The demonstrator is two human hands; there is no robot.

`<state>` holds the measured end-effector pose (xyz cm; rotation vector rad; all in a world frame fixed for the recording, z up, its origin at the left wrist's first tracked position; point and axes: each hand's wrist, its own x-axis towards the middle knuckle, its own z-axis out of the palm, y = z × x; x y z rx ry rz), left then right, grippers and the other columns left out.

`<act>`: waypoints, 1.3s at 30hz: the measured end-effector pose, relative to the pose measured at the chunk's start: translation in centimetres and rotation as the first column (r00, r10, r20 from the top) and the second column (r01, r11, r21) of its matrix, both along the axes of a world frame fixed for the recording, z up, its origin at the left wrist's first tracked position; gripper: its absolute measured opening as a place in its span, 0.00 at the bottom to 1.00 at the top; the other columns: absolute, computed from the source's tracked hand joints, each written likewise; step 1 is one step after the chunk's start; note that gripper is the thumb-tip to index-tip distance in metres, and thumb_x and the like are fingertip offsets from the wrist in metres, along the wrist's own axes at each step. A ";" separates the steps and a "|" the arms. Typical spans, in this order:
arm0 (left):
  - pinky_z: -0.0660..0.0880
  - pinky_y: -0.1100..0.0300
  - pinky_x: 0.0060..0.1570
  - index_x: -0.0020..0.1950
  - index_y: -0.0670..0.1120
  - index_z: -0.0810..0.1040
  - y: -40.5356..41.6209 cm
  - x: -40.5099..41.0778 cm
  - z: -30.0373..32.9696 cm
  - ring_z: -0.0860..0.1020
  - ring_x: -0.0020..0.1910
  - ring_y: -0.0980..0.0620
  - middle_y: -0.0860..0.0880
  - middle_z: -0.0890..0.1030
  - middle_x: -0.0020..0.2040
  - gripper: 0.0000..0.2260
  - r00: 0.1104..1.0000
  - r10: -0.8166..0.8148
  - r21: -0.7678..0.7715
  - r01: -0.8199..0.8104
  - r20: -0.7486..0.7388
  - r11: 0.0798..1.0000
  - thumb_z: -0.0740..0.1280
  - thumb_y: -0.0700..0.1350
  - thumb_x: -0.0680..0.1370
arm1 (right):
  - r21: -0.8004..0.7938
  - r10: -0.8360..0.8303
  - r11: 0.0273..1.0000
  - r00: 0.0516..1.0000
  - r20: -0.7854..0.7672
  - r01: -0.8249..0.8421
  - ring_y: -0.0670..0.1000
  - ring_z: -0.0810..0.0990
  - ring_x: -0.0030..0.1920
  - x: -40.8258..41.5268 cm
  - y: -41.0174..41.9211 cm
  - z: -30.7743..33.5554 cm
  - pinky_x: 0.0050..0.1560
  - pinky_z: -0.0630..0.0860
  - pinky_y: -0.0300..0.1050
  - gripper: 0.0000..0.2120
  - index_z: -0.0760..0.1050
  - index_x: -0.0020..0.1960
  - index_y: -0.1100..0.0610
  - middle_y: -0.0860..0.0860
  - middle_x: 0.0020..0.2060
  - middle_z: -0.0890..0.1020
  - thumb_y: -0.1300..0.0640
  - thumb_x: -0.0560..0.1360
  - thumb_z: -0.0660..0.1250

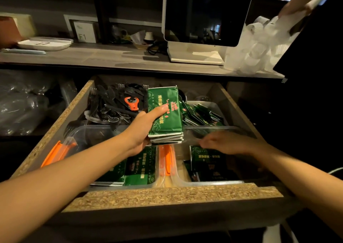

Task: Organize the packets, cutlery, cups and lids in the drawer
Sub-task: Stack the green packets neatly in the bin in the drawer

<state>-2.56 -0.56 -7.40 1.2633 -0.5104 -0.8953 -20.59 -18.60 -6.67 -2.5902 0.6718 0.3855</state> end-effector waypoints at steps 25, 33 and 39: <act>0.76 0.39 0.62 0.71 0.43 0.72 0.2 -0.2 0.2 0.84 0.56 0.43 0.43 0.84 0.59 0.44 1.000 -0.012 0.005 0.012 0.018 1.000 0.79 0.62 0.60 | -0.006 0.132 0.991 0.989 0.067 -0.132 0.44 0.77 0.52 0.8 1.3 -2.9 0.49 0.74 0.32 0.32 0.69 0.67 0.48 0.41 0.54 0.76 0.50 0.66 0.79; 0.77 0.39 0.61 0.70 0.46 0.73 0.2 -0.2 0.5 0.82 0.59 0.44 0.45 0.82 0.63 0.49 0.994 0.105 -0.002 -0.105 0.007 0.994 0.81 0.68 0.55 | 0.388 -0.261 0.921 0.759 0.596 0.012 0.39 0.81 0.36 1.2 0.9 0.7 0.39 0.76 0.33 0.18 0.74 0.47 0.50 0.46 0.38 0.82 0.66 0.66 0.77; 0.71 0.42 0.68 0.71 0.50 0.71 0.0 -0.3 0.5 0.78 0.64 0.47 0.50 0.80 0.66 0.54 0.987 0.160 -0.015 -0.160 0.035 0.987 0.78 0.74 0.51 | 0.608 -0.512 0.790 0.456 0.728 -0.083 0.46 0.84 0.42 2.7 2.0 4.7 0.40 0.79 0.38 0.14 0.76 0.54 0.55 0.48 0.41 0.85 0.59 0.70 0.73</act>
